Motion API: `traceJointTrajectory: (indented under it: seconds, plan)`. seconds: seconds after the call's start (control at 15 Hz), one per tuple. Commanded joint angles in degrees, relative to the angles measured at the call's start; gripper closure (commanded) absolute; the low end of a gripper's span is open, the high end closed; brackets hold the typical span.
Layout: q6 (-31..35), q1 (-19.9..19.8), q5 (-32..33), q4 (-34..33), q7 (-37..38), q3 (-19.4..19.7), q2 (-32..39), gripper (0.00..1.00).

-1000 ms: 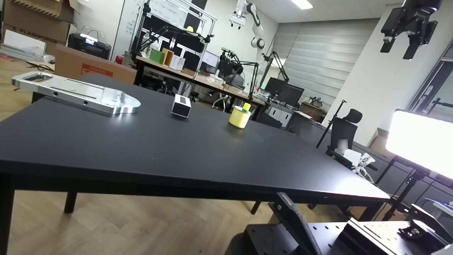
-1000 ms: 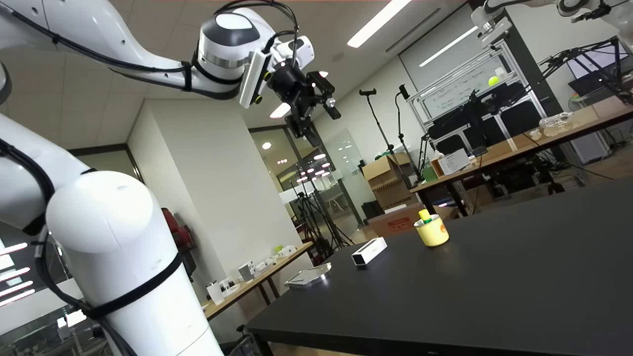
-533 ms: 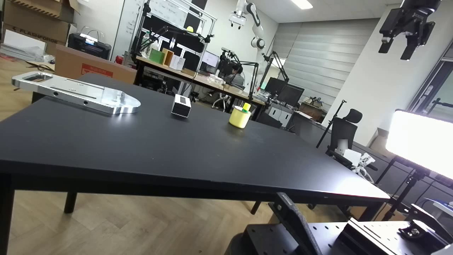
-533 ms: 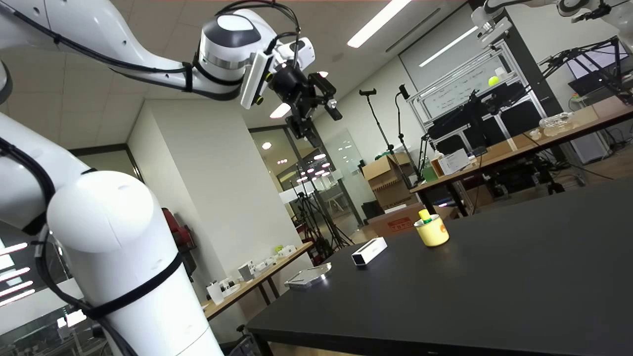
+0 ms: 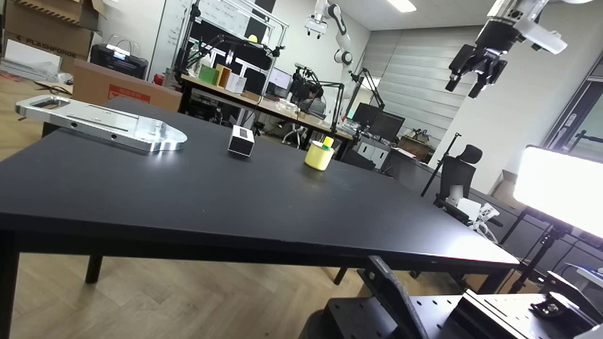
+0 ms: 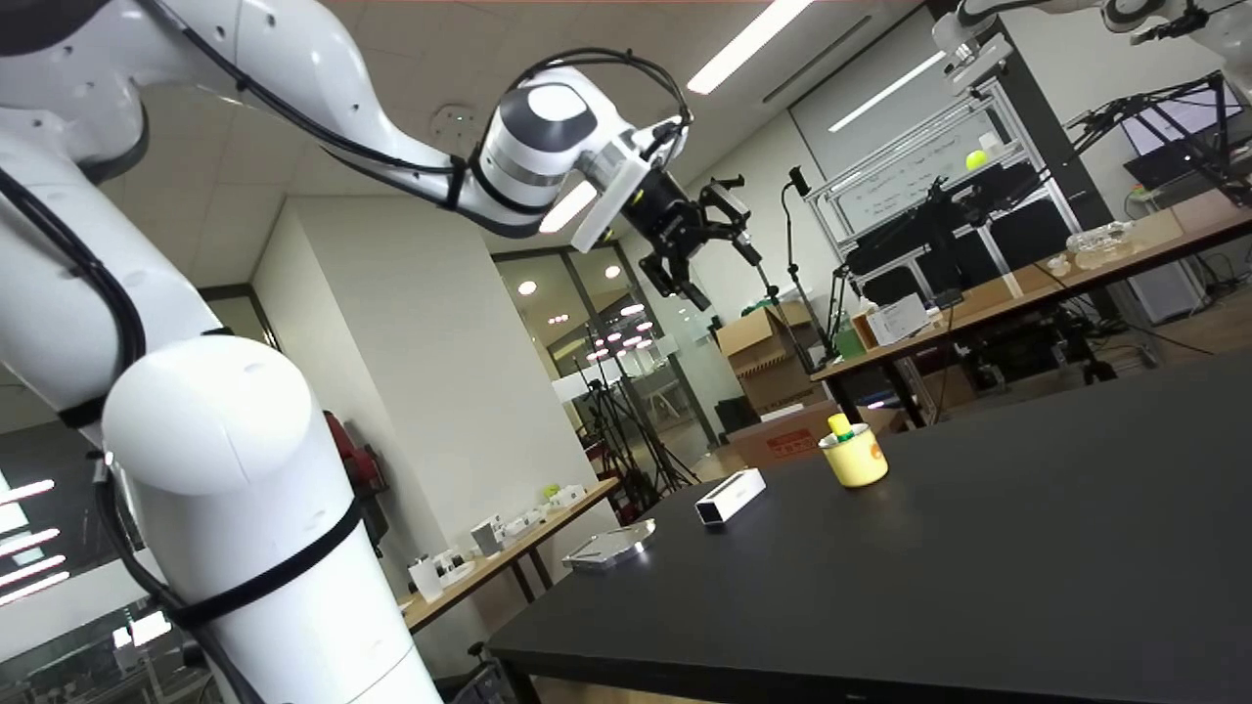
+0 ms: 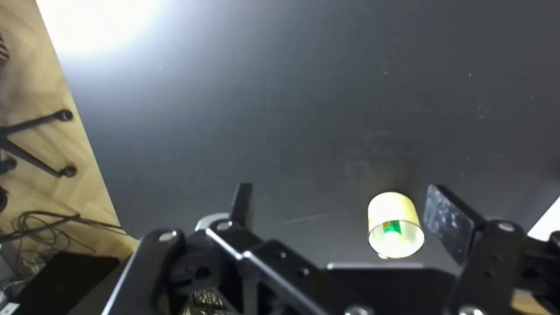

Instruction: Take the glue stick out of the yellow cup and put it on the table

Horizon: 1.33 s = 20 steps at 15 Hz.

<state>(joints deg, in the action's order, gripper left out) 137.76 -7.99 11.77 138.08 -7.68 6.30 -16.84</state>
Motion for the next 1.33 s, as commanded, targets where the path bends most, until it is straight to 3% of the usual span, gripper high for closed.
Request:
traceJointTrajectory:
  seconds: [0.0,0.13,0.27,0.33,0.47,1.07,1.27]
  plan:
    - [7.07,3.38,-6.4,-8.55,-5.48,1.06,13.18,0.0]
    - [7.3,5.29,-14.46,-13.33,-11.89,0.22,19.35,0.0]
    - [3.23,5.59,-20.16,-18.74,-16.73,-1.96,24.32,0.0]
    - [7.09,4.48,-16.12,-11.86,-12.96,-1.57,19.11,0.0]
    - [7.31,4.53,-16.73,-13.55,-13.45,-2.52,21.71,0.0]
    - [7.36,4.04,-16.67,-12.62,-13.53,-2.11,20.33,0.0]
    - [8.61,3.45,-16.99,-18.79,-17.63,-2.16,25.73,0.0]
